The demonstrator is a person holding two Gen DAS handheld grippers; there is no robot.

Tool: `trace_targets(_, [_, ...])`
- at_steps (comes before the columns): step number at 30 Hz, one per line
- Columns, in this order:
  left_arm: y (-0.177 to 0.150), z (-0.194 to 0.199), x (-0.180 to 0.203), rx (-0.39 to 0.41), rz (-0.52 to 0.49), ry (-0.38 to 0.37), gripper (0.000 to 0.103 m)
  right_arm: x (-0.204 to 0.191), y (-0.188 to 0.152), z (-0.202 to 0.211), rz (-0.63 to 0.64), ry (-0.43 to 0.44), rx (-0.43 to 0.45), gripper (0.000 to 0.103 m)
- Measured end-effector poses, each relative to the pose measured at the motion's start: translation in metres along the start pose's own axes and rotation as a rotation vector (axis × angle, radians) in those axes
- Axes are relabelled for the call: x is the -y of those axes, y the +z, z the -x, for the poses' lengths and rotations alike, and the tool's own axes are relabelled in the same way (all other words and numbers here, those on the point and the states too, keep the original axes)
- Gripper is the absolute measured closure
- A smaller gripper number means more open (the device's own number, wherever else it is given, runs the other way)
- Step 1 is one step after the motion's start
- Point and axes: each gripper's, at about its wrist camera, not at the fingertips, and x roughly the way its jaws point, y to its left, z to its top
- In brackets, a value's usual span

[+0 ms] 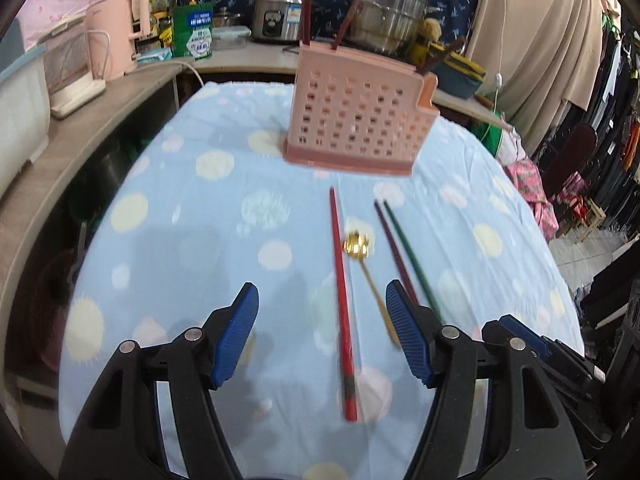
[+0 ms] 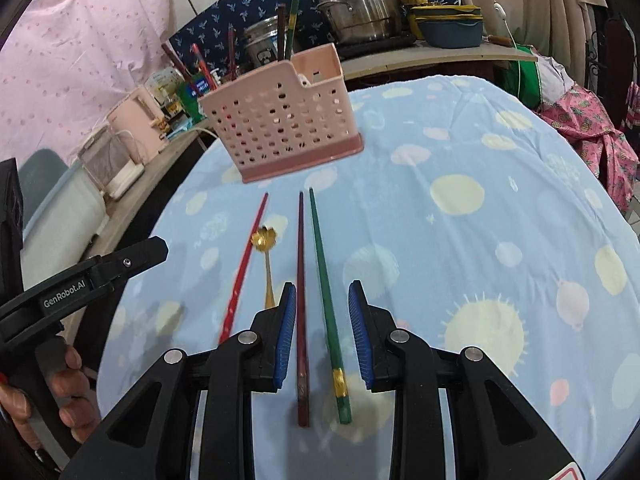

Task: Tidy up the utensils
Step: 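Move both tools back down toward the remaining chopsticks on the cloth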

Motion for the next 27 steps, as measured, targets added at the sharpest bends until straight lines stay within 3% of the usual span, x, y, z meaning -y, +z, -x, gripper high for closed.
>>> trace_targets(10, [-0.057, -0.015, 0.008, -0.099, -0.041, 0.01, 0.04, 0.01, -0.04, -0.007, 0.018, -0.039, -0.078, 0.076])
trace_targets(17, [-0.064, -0.02, 0.011, -0.094, -0.066, 0.04, 0.041, 0.008, -0.043, -0.011, 0.044, -0.049, -0.082, 0.076])
trace_targets(27, [-0.065, -0.029, 0.009, -0.105, -0.088, 0.07, 0.063, 0.006, -0.048, -0.017, 0.063, -0.063, -0.088, 0.076])
